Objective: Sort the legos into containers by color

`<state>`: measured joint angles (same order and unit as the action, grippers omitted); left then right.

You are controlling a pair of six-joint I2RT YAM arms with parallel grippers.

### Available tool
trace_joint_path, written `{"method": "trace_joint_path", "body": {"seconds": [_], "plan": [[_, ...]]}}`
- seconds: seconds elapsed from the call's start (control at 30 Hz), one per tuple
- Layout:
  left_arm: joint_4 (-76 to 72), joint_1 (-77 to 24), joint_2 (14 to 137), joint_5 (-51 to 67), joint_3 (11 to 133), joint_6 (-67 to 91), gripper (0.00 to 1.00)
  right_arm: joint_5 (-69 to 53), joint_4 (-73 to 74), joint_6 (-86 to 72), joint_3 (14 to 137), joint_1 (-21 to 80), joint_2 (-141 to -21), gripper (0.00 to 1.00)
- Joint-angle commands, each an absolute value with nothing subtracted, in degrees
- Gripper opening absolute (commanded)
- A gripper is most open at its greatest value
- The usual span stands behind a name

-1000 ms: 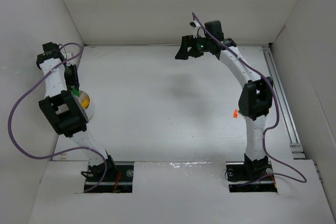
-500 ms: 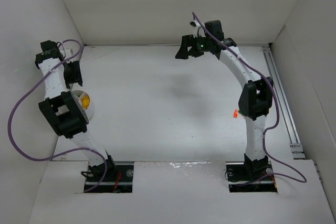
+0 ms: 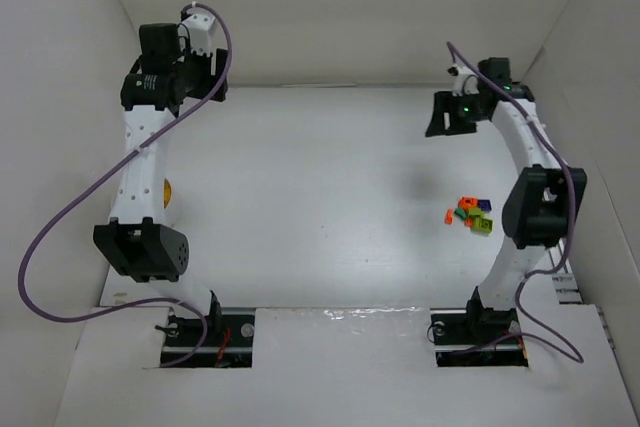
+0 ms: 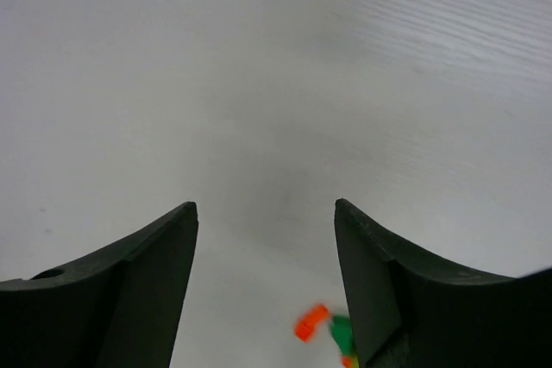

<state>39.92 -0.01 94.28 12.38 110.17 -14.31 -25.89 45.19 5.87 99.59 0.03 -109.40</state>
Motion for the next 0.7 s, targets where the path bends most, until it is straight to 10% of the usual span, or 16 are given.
{"method": "trace_joint_path", "body": {"seconds": [0.0, 0.27, 0.67], "plan": [[35.6, 1.6, 93.4, 14.3, 106.4, -10.8, 0.67, -19.3, 56.8, 17.8, 96.2, -5.6, -100.6, 0.68], [28.8, 1.6, 91.8, 18.5, 99.7, -6.9, 0.69, -14.4, 65.3, 31.4, 82.5, -6.3, -89.7, 0.4], [27.8, 1.6, 89.4, 19.6, 96.9, -5.2, 0.71, -8.4, 60.7, 26.2, 73.5, 0.0, -94.2, 0.52]]}}
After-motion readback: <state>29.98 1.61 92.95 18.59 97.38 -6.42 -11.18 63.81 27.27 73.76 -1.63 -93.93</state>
